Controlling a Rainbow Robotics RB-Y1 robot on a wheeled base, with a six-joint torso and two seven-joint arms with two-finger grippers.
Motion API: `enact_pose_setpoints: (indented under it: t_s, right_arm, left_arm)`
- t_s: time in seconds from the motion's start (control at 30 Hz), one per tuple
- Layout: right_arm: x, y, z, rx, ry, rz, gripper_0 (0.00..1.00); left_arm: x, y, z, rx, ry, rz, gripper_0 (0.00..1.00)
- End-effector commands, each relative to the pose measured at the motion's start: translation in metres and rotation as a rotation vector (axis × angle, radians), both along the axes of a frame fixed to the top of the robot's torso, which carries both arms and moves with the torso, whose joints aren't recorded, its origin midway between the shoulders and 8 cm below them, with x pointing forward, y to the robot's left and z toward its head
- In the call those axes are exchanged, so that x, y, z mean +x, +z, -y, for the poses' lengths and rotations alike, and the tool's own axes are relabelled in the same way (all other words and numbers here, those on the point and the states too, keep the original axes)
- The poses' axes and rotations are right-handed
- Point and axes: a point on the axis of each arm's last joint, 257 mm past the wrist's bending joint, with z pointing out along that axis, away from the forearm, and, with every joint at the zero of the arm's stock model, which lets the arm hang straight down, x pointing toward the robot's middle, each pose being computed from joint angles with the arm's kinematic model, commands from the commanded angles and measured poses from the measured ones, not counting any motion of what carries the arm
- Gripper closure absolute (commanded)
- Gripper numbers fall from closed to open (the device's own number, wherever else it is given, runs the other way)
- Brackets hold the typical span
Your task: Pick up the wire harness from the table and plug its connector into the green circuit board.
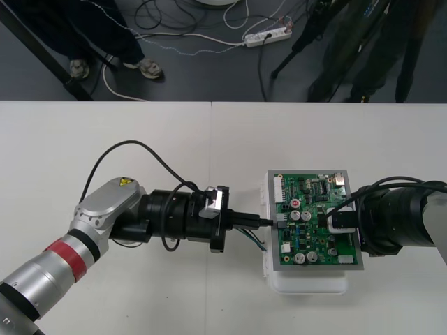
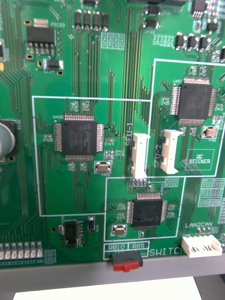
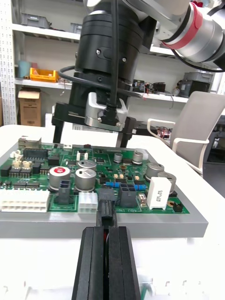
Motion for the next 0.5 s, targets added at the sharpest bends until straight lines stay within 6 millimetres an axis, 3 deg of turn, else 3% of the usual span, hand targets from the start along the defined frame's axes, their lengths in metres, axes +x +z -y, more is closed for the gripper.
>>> enact_pose_setpoints:
  t_s: [0.03, 0.5]
  right_arm:
    - [-0.0059, 0.0012, -0.015, 0.05, -0.041, -0.006, 0.0]
    - [-0.0055, 0.0012, -0.0143, 0.056, -0.059, -0.007, 0.0]
  left_arm:
    - [-0.0009, 0.0254, 0.0259, -0.038, -0.029, 0.06, 1.0]
    - [-0.0029, 0.0244, 0.0331, -0.038, -0.028, 0.06, 1.0]
